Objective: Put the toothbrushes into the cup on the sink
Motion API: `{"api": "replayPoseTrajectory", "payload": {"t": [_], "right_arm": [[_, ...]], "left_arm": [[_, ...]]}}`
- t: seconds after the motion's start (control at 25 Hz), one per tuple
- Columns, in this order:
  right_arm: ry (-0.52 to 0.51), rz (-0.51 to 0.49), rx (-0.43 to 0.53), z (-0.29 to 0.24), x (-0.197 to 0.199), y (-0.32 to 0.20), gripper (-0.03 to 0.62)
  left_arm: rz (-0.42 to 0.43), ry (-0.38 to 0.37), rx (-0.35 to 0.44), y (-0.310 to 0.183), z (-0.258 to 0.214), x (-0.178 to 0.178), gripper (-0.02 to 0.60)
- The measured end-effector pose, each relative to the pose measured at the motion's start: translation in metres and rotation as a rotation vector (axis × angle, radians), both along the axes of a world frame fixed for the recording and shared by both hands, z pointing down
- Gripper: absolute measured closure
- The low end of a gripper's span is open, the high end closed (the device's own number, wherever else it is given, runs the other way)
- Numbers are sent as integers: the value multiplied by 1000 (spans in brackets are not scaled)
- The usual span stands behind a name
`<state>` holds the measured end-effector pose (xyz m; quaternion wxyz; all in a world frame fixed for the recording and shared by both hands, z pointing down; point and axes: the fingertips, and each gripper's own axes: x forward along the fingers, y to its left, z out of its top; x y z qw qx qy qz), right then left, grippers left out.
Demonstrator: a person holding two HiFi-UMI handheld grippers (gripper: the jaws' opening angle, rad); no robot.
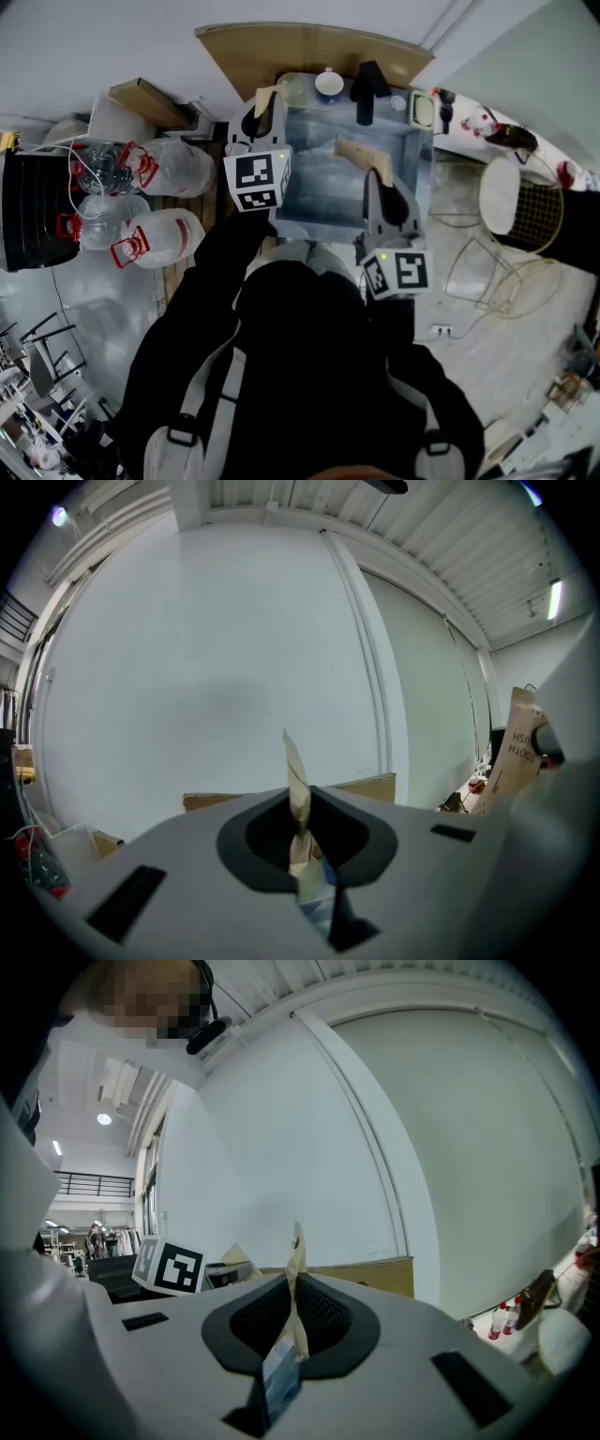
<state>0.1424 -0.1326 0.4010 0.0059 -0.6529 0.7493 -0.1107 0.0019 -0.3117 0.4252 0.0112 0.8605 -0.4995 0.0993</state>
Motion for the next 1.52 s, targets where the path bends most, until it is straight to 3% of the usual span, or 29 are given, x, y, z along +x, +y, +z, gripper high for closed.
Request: {"api": "replayPoseTrajectory", "payload": {"t": [1.0, 1.52], "right_arm": [[11, 24, -32, 16, 6, -25, 572], [7, 28, -51, 23, 8, -25, 572]], "left_arm": [[57, -52, -104, -51, 66, 23, 552], [69, -86, -204, -60, 109, 29, 552]]}}
